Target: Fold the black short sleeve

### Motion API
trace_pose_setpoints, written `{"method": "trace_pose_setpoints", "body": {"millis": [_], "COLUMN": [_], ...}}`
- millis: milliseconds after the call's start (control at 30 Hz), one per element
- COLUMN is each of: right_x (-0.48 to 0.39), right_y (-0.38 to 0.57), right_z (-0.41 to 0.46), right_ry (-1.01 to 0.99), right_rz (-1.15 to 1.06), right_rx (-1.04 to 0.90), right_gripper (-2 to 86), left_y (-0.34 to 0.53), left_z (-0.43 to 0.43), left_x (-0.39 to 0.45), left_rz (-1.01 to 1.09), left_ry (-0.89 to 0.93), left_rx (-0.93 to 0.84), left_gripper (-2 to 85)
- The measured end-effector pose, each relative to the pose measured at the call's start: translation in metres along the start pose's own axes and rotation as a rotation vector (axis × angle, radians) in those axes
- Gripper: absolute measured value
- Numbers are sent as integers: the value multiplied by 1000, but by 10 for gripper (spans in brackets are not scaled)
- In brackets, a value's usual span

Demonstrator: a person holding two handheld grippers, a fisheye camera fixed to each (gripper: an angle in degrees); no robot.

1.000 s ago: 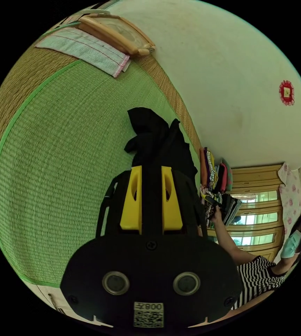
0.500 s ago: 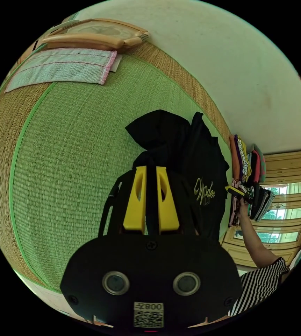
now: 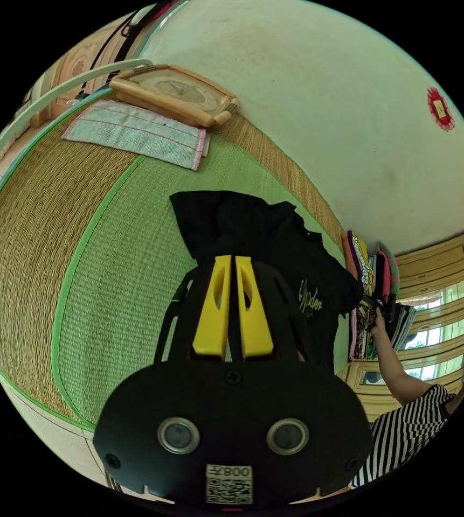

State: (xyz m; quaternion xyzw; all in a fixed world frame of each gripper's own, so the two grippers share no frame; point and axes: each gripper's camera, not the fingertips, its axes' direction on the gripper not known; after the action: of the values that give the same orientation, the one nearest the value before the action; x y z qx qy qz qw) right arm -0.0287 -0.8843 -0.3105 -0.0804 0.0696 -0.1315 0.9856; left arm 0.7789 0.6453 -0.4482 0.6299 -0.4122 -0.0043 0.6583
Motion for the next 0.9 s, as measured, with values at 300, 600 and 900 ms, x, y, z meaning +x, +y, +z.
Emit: {"method": "trace_pose_setpoints", "body": {"millis": [300, 600, 900], "right_x": [-39, -152, -180], "right_y": [22, 17, 24], "right_z": [19, 127, 103], "right_ry": [-42, 117, 61], "right_rz": [-8, -169, -132], "right_rx": [49, -168, -109], "right_gripper": [13, -2, -1], "left_y": [3, -37, -74], "left_z": [42, 134, 183], "left_x": [33, 108, 152], "left_rz": [-5, 66, 69], "left_ry": [80, 20, -122], "left_rx": [30, -106, -135], "left_gripper": [22, 8, 2]}}
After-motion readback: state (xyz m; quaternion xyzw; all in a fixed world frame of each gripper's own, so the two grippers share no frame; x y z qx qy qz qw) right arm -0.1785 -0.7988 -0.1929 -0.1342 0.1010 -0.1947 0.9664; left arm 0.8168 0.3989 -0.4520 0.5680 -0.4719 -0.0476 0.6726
